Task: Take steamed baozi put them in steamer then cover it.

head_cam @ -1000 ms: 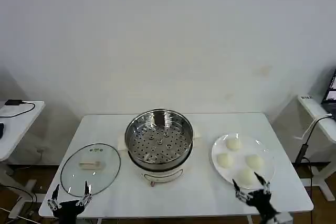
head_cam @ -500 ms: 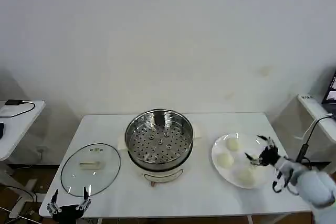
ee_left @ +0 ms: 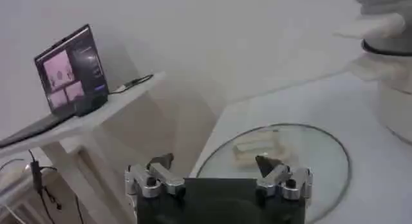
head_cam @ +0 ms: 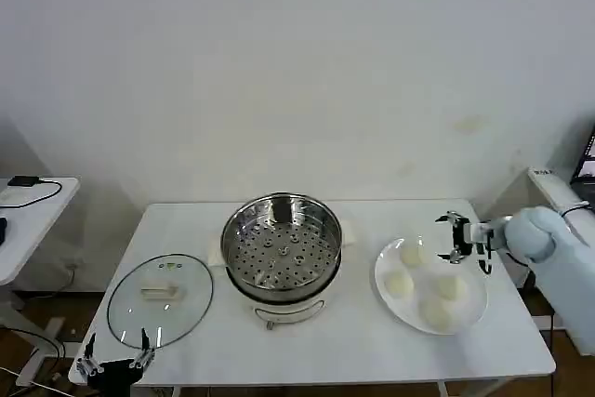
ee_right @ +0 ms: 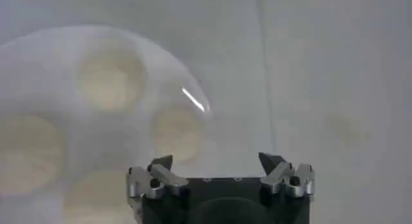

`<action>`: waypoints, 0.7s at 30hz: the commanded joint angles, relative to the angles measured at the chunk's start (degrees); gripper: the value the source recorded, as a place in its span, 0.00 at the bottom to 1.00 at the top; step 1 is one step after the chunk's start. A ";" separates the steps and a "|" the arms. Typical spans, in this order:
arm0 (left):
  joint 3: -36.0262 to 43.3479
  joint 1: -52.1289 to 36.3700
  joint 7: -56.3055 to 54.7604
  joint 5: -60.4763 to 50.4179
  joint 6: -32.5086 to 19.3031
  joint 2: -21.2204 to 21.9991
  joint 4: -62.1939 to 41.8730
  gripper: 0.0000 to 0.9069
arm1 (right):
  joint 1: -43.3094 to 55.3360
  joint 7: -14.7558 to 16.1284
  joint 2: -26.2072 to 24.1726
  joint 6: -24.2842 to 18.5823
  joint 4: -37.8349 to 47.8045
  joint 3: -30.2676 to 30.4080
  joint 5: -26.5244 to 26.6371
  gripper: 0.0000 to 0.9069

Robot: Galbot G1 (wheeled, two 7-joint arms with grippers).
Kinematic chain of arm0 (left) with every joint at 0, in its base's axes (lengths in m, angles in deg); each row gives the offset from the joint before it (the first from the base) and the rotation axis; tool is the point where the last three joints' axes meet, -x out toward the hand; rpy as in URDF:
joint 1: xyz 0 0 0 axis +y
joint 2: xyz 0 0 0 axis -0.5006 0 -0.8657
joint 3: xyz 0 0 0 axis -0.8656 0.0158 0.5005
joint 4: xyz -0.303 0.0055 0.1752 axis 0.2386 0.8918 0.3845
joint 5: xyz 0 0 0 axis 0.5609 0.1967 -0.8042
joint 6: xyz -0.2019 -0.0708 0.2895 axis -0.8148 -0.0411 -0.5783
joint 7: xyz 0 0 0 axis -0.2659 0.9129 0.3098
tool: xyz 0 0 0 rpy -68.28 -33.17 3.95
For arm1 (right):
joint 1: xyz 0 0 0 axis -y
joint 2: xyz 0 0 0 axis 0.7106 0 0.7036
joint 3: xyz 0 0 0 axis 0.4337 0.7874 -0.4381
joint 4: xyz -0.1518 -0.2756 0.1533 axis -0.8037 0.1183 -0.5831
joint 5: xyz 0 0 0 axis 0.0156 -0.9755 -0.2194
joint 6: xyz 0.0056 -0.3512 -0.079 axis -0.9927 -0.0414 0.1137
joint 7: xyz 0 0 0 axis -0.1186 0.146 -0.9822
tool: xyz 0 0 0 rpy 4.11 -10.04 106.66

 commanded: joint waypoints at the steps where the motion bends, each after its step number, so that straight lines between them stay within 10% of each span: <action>1: -0.02 -0.46 -0.30 -0.28 0.31 0.06 -0.06 1.00 | 13.65 8.01 3.68 -1.90 11.09 15.00 -0.59 1.00; 21: -0.08 0.21 -0.19 -1.44 0.09 0.78 -0.19 1.00 | 12.14 6.64 11.34 1.88 18.58 16.75 1.75 1.00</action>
